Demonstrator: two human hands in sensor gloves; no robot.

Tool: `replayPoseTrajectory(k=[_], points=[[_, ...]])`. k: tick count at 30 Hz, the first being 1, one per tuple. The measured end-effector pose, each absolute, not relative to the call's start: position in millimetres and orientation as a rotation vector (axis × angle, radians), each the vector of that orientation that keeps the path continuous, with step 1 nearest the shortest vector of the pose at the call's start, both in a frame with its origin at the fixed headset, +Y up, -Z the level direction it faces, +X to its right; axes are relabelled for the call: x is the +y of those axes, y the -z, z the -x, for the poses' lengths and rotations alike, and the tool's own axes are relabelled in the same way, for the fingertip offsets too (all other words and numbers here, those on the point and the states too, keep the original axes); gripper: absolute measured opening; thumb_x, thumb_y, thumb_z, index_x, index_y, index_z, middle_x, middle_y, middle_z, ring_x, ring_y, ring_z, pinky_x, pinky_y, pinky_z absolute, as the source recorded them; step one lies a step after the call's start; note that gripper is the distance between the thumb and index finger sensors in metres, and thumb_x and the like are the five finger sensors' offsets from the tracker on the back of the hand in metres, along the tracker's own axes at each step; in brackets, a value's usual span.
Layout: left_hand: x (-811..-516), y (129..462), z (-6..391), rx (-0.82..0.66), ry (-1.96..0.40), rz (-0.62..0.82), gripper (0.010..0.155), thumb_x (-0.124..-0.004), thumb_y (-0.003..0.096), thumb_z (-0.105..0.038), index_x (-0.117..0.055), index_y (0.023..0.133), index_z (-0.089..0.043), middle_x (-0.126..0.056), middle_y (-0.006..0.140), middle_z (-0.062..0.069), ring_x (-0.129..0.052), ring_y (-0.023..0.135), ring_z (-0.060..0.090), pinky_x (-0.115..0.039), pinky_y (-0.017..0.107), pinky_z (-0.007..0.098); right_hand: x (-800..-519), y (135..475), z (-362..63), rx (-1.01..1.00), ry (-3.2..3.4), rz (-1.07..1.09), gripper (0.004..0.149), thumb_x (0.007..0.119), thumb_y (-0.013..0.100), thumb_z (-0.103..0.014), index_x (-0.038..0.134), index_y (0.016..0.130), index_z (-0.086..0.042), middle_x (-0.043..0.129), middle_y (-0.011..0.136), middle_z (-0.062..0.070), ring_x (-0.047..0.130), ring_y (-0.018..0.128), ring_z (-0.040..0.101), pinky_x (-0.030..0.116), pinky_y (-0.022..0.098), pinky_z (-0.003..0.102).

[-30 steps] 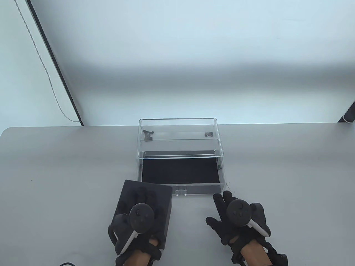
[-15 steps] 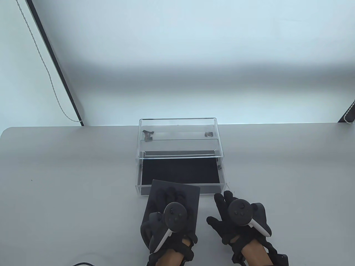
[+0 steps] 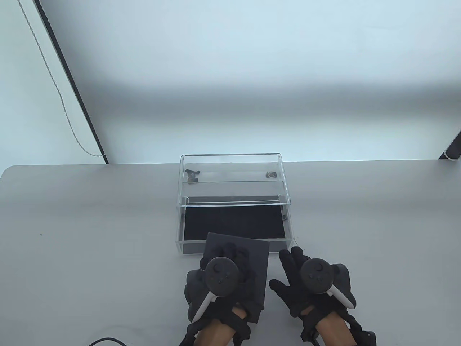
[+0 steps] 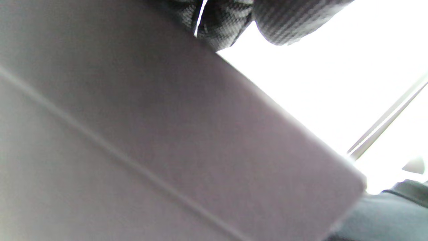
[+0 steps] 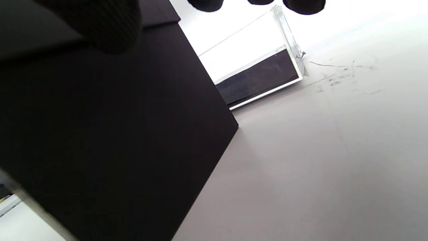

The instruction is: Pour number blocks into a drawer

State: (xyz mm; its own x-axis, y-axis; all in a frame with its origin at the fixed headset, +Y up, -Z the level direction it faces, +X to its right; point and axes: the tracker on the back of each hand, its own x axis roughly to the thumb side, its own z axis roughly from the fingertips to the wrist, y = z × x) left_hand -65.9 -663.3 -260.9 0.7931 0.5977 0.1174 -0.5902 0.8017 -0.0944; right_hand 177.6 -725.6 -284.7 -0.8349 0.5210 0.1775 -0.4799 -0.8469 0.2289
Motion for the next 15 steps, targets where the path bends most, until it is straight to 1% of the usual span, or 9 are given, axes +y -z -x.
replayPoseTrajectory(k=[6,9,15], points=[[-654,269,100,-0.176,-0.657,0.022,0.067,-0.062,0.0472,-0.052,-0.050,0.105,-0.021,-0.038,0.119,0.011,-0.028,0.108,0.039,-0.019,0.073,0.065,-723,284,-180,0.216,-2.560,-0.318,0.085,0.072,0.044,-0.061,0.032,0.105,-0.019,0.027,0.112,0.021,0.038,0.097,0.056,0.028,0.062,0.078],[-656,281,118,-0.172,-0.659,0.029,0.067,-0.062,0.0469,-0.053,-0.050,0.105,-0.021,-0.040,0.119,0.012,-0.029,0.108,0.040,-0.021,0.073,0.066,-724,285,-179,0.214,-2.560,-0.317,0.084,0.072,0.044,-0.061,0.032,0.105,-0.019,0.027,0.112,0.021,0.038,0.097,0.056,0.028,0.063,0.078],[-669,298,150,-0.152,-0.778,0.057,0.068,-0.065,0.0466,-0.053,-0.050,0.105,-0.022,-0.042,0.118,0.011,-0.031,0.108,0.040,-0.023,0.074,0.066,-722,285,-180,0.202,-2.540,-0.314,0.083,0.071,0.044,-0.061,0.034,0.105,-0.019,0.028,0.111,0.021,0.039,0.097,0.056,0.029,0.062,0.077]])
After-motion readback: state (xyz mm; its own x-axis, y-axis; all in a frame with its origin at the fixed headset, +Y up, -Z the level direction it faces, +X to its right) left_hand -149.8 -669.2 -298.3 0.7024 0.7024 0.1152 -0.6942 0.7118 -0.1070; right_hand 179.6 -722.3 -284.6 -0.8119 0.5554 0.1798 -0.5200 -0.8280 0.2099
